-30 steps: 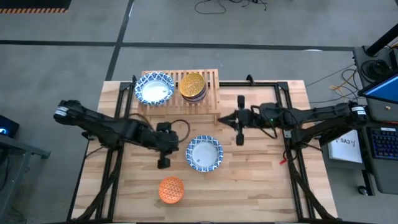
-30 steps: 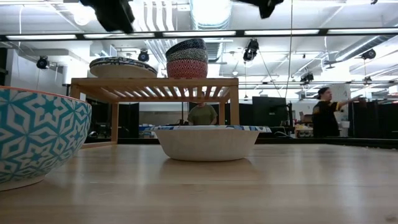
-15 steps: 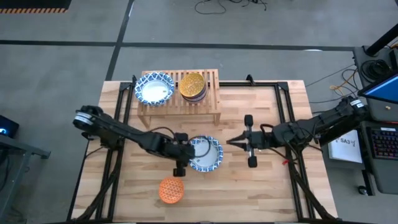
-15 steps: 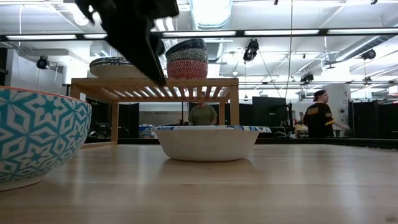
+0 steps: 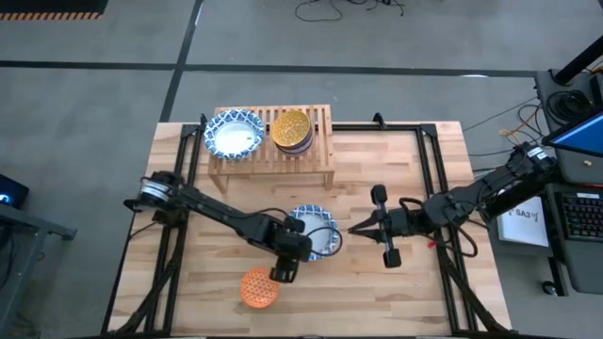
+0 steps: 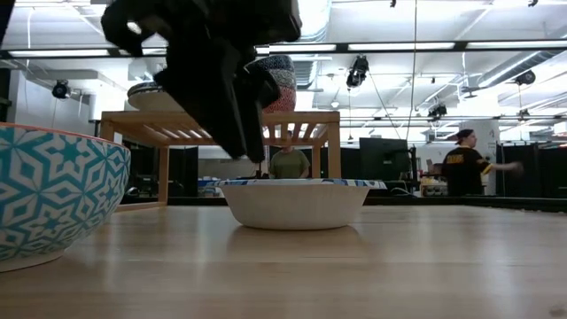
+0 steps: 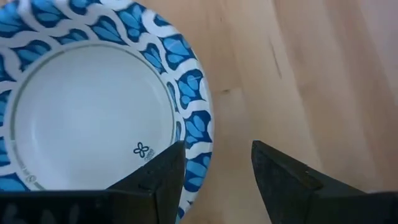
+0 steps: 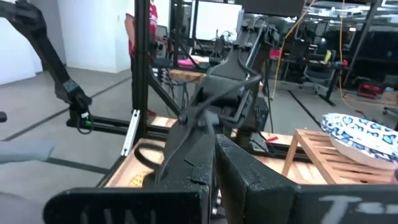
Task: Place and stack bowls onto a shelf
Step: Stack the white pattern bowl on top of the other white pattern bowl on the shelf
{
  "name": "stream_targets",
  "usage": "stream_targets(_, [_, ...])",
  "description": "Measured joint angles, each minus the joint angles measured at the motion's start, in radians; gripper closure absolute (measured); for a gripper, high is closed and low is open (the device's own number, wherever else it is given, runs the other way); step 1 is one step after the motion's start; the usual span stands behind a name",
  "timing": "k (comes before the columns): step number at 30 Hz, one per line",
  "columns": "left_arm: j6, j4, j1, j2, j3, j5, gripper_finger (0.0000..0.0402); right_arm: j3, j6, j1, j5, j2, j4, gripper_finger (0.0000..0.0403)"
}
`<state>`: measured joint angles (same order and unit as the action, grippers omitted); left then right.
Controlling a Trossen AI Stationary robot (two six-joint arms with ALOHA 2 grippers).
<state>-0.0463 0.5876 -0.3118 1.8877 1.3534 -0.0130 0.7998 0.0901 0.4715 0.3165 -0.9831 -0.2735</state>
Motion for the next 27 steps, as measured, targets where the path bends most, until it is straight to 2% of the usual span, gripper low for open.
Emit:
stream_targets(4, [0.019, 0.007, -0.003, 0.041, 0.029, -0.012, 0.0232, 0.0, -0.001, 0.002, 0.0, -0.007, 0.0, 0.0394])
stream_targets(10, [-0.015, 0.051, -0.007, 0.084, 0.036, -0.166, 0.0246, -0.002, -0.013, 0.016, 0.001, -0.008, 0.001, 0.0394])
stream_targets(14, [-0.015, 0.058, -0.025, 0.095, 0.039, -0.175, 0.0287, -0.002, -0.013, 0.039, 0.001, -0.008, -0.003, 0.0394])
stream_targets(20, [-0.041, 0.061, -0.056, 0.092, 0.05, -0.177, 0.0386, -0.002, -0.003, 0.066, 0.001, -0.008, -0.009, 0.0394])
stream_targets(27, [0.0, 0.121, -0.122, 0.088, 0.162, -0.24, 0.0399, -0.002, 0.034, 0.078, 0.0, -0.008, -0.01, 0.0394])
